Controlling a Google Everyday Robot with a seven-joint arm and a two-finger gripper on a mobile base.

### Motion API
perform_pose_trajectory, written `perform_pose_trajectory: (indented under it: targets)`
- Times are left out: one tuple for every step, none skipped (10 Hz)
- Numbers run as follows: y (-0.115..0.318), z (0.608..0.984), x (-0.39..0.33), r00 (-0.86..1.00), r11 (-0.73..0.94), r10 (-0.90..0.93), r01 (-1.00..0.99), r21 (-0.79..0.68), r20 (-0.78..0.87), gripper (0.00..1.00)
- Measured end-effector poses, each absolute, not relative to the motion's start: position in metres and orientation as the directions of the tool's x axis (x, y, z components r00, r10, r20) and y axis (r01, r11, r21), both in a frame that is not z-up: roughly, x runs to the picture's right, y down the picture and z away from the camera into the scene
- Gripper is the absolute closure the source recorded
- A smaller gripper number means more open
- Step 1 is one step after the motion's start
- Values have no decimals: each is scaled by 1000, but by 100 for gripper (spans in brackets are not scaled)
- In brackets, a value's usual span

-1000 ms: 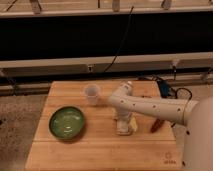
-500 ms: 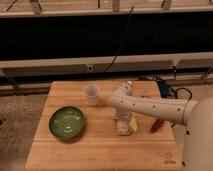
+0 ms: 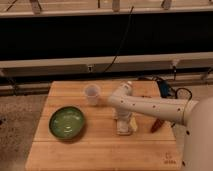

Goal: Place the white sponge in the ceramic bowl

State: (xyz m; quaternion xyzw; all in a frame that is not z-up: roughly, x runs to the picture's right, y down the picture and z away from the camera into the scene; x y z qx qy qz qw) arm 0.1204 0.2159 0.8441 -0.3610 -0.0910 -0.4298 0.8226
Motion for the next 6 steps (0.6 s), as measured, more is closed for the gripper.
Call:
perform_pose_trajectory:
  targets:
    - [216,844,120,614,370,-641,773,-516,460,20]
    - [215,843,120,611,372,-639,777,-508,467,20]
    - [211,837,120,607,393,-625,788,-473,491,20]
    - [203,827,126,605,420,-611,795,-438,511,20]
    - [194,818,129,601,449,-598,800,-399,531,20]
    - [175,800,130,591,492,-576,803,-337,565,20]
